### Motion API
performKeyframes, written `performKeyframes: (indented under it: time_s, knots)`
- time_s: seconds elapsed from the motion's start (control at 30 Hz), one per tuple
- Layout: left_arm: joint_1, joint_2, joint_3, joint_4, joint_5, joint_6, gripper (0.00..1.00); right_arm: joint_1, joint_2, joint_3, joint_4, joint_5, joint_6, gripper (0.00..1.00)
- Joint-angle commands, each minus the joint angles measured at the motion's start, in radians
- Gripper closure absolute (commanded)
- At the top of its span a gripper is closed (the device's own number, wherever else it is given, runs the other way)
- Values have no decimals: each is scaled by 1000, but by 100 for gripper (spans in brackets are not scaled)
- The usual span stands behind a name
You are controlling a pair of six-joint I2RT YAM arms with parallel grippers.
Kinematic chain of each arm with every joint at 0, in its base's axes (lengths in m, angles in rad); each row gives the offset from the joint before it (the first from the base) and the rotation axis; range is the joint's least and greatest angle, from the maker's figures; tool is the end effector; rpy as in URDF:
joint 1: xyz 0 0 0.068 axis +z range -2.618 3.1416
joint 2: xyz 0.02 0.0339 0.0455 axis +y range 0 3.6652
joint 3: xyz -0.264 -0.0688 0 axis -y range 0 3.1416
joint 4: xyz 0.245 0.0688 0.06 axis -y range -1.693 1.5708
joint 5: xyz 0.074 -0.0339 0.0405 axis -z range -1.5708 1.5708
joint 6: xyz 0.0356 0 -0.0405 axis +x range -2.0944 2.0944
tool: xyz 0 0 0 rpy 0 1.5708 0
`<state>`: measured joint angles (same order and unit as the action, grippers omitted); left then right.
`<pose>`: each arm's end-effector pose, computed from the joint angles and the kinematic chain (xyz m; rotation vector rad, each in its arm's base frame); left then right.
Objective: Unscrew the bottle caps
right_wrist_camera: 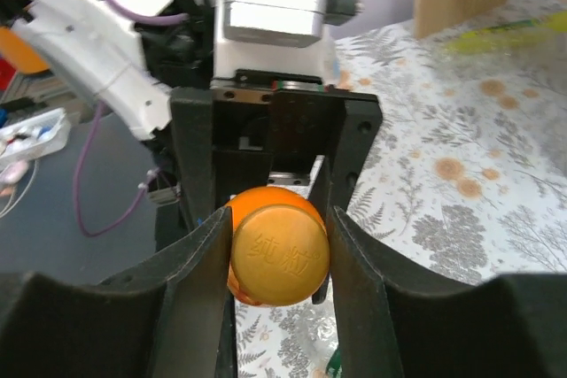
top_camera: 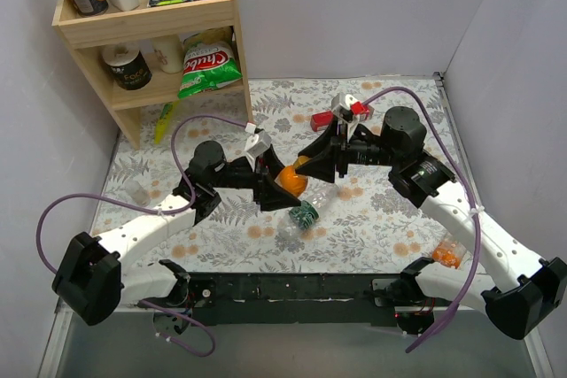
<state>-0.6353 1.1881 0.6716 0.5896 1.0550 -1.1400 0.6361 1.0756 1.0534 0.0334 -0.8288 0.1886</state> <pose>0.1872 -0.1765 0.2963 0.6093 1.9185 -2.0504 0.1766 0.1630 0.4014 -1.0282 1.3744 1.2676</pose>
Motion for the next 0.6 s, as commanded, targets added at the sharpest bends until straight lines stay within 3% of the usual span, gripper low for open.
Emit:
performKeyframes:
  time_s: [0.0,0.07,0.1,0.27,0.4,0.57]
  knots:
    - [-23,-59,65,-295,-289,219,74,2,-22,78,-81,256,-34,38]
    - [-23,-64,74,-356,-419,253,74,2,-34,83,-89,316,-9,19]
    - [-23,-61,78,-373,-452,278,74,2,-43,91,-98,418,32,10]
    - [-23,-54,82,-405,-587,290,74,20,-60,39,-43,563,190,9]
    - [-23,-61,69,-412,-679,298,74,68,-3,63,-125,776,314,21]
    - [-23,-68,69,-427,-748,327,74,132,61,79,-130,870,389,24]
